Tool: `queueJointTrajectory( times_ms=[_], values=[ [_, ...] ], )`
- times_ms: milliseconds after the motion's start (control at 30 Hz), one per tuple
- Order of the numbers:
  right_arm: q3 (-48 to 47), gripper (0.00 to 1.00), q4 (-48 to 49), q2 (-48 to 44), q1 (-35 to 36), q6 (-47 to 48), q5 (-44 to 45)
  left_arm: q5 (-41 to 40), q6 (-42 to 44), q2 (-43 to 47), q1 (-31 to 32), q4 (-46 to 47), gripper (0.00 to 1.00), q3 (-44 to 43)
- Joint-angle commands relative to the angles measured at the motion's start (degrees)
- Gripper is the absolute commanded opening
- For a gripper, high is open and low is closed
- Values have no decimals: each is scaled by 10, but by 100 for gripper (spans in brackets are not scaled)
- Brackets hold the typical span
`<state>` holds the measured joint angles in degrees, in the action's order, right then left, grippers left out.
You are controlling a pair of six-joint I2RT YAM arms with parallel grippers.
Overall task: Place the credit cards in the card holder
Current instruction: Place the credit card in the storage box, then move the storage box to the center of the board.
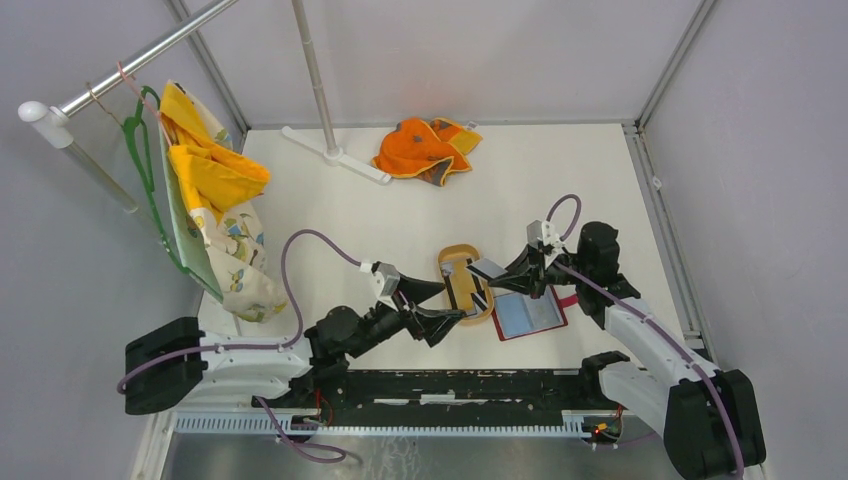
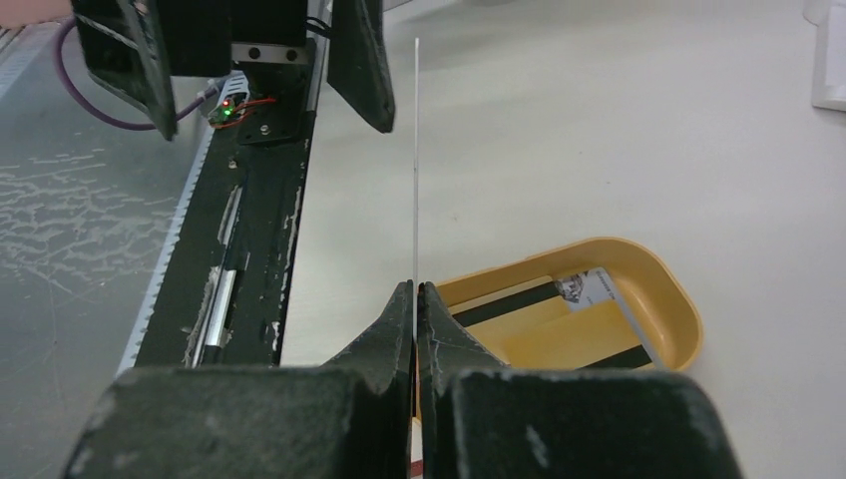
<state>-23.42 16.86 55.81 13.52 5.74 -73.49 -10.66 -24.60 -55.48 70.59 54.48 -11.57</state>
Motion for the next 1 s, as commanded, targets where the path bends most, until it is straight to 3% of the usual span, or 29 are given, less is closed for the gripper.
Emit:
queueJointTrajectory(
  times_ms=[0, 200, 333, 533, 767, 967],
  values=[
    [-4, 0, 49, -1, 17, -33, -21, -56, 84, -57, 4, 167, 92, 5],
    [-14, 0, 15, 19, 45, 11, -50, -46, 109, -146, -8, 269, 91, 5],
    [-43, 0, -91, 38, 55, 109, -62, 22, 85, -190, -39, 304, 81, -8],
    [-44, 0, -92, 50, 60, 113, -60, 99, 40, -232, -73, 370, 69, -8],
    [-44, 0, -92, 54, 64, 115, -58, 139, 19, -268, -78, 388, 45, -22],
    [-43, 1, -93, 54, 67, 115, -56, 162, 7, -280, -82, 388, 39, -32]
  ],
)
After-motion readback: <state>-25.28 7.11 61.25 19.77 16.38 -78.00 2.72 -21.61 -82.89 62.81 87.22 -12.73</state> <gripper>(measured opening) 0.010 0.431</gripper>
